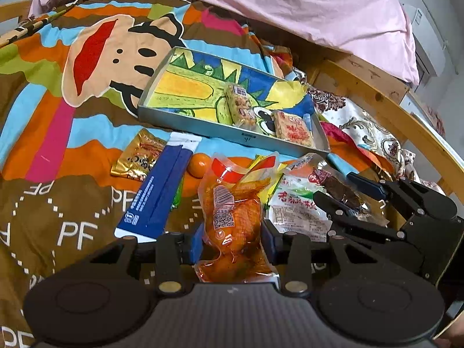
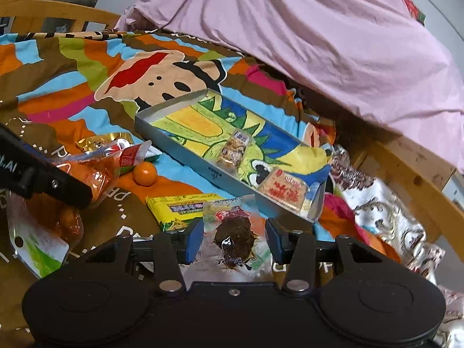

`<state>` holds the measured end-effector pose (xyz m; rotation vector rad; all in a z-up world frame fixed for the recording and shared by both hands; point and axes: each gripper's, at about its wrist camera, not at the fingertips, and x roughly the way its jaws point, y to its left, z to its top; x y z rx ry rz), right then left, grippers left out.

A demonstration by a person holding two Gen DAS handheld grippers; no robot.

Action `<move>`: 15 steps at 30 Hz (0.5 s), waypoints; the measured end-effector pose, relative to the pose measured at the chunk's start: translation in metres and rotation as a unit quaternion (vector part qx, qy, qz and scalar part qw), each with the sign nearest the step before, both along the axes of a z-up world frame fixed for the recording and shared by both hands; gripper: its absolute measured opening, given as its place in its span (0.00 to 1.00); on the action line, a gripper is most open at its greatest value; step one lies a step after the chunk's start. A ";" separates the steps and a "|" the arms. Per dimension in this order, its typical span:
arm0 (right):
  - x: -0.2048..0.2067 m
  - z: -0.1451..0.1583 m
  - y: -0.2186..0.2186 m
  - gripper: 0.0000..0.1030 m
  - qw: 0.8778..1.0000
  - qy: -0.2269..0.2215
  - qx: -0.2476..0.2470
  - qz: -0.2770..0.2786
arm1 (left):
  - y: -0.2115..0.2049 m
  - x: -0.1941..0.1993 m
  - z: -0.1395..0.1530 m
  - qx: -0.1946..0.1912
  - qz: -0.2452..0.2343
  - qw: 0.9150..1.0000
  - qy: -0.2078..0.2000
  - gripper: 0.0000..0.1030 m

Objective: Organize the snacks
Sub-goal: 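Lift both packets and carry them over the dinosaur tray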

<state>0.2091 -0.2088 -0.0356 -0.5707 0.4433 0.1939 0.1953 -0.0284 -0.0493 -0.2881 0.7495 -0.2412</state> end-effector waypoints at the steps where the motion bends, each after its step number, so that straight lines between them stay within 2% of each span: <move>1: 0.000 0.001 0.001 0.47 1.000 -0.007 -0.005 0.002 | 0.001 0.001 0.001 -0.001 0.002 1.000 -0.002 0.44; 9: 0.012 0.022 0.003 0.47 0.997 -0.078 -0.017 0.023 | 0.004 0.032 0.028 -0.008 0.027 0.999 -0.038 0.44; 10: 0.016 0.026 0.003 0.47 0.996 -0.086 -0.012 0.027 | 0.004 0.038 0.033 -0.008 0.032 0.998 -0.044 0.42; 11: 0.020 0.029 0.002 0.48 0.995 -0.094 -0.010 0.029 | 0.005 0.045 0.039 -0.009 0.040 0.998 -0.055 0.32; 15: 0.046 0.040 0.001 0.48 0.991 -0.128 -0.001 0.035 | 0.004 0.076 0.061 -0.027 0.061 0.994 -0.085 0.30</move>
